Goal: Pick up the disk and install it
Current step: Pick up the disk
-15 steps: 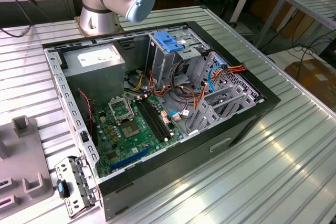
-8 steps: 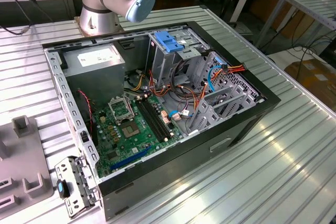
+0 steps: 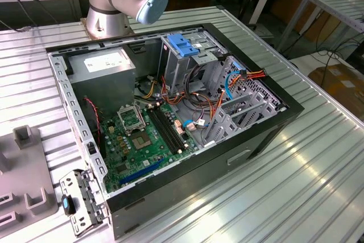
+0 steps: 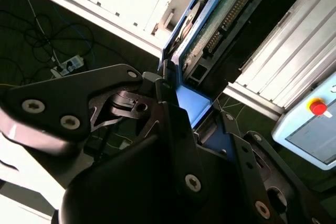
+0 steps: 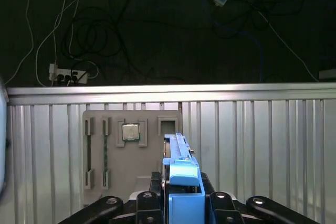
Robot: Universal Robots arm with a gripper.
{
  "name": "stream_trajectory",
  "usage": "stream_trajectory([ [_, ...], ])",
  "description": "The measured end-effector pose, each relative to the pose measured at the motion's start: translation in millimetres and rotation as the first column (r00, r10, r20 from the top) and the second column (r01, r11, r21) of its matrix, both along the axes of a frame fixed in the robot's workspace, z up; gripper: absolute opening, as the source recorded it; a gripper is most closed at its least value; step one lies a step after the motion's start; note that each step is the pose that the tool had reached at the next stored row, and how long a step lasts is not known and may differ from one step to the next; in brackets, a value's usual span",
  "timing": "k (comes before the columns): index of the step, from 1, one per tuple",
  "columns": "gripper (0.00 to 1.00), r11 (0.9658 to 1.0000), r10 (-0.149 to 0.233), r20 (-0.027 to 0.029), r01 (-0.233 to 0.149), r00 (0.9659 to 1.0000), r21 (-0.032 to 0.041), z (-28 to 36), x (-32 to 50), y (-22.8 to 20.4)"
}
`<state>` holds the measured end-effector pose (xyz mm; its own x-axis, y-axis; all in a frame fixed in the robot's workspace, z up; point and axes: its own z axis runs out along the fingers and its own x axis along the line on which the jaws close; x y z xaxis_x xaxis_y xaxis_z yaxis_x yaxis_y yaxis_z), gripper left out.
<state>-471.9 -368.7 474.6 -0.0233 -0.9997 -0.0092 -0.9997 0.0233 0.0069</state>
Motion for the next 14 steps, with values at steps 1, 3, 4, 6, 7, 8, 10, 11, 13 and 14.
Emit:
stream_trajectory([
  [1, 0.37, 1.0, 0.0, 0.0, 0.0, 1.0, 0.0, 1.5, 0.0, 0.0],
  [3, 0.37, 1.0, 0.0, 0.0, 0.0, 1.0, 0.0, 4.1, 0.0, 0.0],
  [4, 0.37, 1.0, 0.0, -0.0001, 0.0, 1.0, 0.0, 5.4, 0.0, 0.0],
  [6, 0.37, 1.0, 0.0, -0.0001, 0.0, 1.0, 0.0, 8.1, 0.0, 0.0],
  [7, 0.37, 1.0, 0.0, -0.0002, 0.0, 1.0, 0.0, 10.2, 0.0, 0.0],
  [8, 0.37, 1.0, 0.0, -0.0002, 0.0, 1.0, 0.0, 11.6, 0.0, 0.0],
  [10, 0.37, 1.0, 0.0, -0.0002, 0.0, 1.0, 0.0, 17.1, 0.0, 0.0],
  [11, 0.37, 1.0, 0.0, -0.0002, 0.0, 1.0, 0.0, 19.1, 0.0, 0.0],
  [13, 0.37, 1.0, 0.0, -0.0002, 0.0, 1.0, 0.0, 22.9, 0.0, 0.0],
  [14, 0.37, 1.0, 0.0, -0.0002, 0.0, 1.0, 0.0, 25.3, 0.0, 0.0],
])
